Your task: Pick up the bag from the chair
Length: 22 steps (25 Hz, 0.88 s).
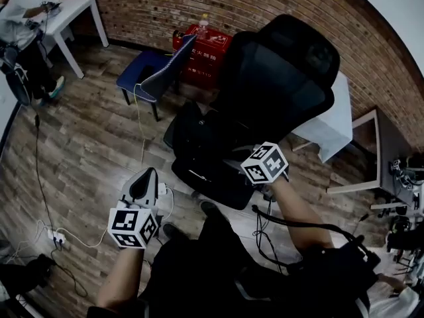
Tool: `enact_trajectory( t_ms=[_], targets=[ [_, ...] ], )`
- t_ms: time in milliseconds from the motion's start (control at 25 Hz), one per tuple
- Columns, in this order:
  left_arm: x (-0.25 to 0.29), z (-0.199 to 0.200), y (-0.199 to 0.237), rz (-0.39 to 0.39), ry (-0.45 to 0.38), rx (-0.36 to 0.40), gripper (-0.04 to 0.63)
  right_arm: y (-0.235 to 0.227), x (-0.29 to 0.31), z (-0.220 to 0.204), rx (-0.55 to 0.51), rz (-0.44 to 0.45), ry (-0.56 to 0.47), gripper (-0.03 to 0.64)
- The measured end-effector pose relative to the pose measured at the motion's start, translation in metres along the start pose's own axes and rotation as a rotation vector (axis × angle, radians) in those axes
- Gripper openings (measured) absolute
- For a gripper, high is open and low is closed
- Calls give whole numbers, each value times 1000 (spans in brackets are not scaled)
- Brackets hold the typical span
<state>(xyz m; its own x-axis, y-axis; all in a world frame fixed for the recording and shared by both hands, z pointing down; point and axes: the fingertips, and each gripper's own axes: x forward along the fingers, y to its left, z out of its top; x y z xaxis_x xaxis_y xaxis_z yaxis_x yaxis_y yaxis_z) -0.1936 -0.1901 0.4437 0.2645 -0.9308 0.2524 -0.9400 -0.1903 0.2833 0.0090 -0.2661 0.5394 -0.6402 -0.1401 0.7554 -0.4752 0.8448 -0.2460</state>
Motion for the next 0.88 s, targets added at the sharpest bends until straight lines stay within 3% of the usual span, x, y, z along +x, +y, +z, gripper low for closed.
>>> enact_trajectory(
  t_ms=[240, 600, 880],
  targets=[
    [5, 20, -16, -62, -14, 11, 12, 17, -50, 20, 94, -138, -150, 71],
    [26, 50, -71, -183, -73, 78, 12, 33, -117, 43, 162, -241, -354, 71],
    [28, 60, -83, -182, -99, 112, 12, 31, -142, 43, 197, -300, -455, 71]
  ],
)
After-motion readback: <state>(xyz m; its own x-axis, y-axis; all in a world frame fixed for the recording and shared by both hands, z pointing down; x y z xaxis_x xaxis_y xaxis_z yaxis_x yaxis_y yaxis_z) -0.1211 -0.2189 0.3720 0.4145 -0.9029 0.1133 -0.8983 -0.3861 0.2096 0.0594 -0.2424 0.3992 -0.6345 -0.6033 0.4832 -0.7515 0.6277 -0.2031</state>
